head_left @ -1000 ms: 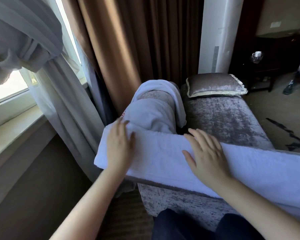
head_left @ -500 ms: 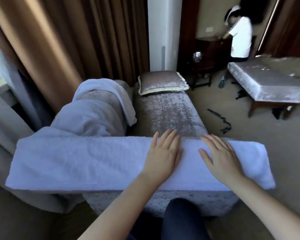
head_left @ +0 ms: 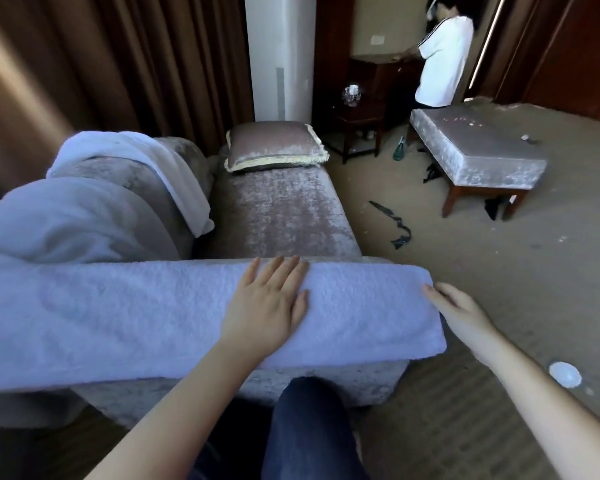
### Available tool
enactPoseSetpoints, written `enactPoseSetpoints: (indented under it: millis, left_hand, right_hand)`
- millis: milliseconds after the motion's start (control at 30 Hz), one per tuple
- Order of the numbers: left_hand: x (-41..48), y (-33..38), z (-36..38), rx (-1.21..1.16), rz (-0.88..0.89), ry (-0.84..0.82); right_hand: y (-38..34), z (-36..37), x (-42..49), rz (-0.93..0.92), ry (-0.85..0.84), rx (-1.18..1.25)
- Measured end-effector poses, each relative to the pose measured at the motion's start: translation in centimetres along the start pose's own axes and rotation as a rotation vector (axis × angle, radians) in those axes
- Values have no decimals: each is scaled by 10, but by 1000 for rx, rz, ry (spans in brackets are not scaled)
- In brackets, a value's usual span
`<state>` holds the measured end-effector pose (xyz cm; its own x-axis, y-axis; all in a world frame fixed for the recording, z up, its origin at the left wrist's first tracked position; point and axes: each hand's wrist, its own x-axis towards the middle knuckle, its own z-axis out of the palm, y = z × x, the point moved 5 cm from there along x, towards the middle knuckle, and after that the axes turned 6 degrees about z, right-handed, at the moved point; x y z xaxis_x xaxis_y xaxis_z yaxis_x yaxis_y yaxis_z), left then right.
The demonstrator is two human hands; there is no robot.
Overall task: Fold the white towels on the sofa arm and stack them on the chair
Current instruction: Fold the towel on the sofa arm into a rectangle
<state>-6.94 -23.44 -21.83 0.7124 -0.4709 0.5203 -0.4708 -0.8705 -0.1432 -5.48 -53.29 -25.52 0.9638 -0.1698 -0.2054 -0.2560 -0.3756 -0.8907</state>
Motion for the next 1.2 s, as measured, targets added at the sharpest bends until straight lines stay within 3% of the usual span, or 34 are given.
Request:
enactPoseSetpoints:
  millis: [167,367,500,600,700,767,933,1033,1100,1200]
  left_hand:
    - [1,1,-2,-12,-2,23]
    - [-2,1,-3,-55,8,13]
    - [-2,6,-17,-160,2,132]
    - [5,20,-46,-672,-272,199]
    - [15,40,-68,-1277,-525,43]
    - [20,40,-79,-1435,-618,-22]
    - [22,6,-81,-960,-609,-136]
    - [21,-11,-89,-1122,-643,-46]
    - [21,-20,-101,-1253,-641,10]
    - [17,-33,-117,-1320,-603,-5]
  right_hand:
    - [11,-2,-16,9,-61,89]
    - [-3,-12,-29,-62,98,18]
    - [-37,-15,-48,-118,114,11]
    - [-82,-2,-75,-208,39,54]
    - [-119,30,-100,-325,16,-41]
    - [-128,56,-115,-422,70,-118]
    - [-114,116,-157,-646,195,-187]
    - [-84,130,-164,-745,412,-119]
    - [-70,133,-154,-719,577,-69]
    - [-69,141,-136,-679,677,51]
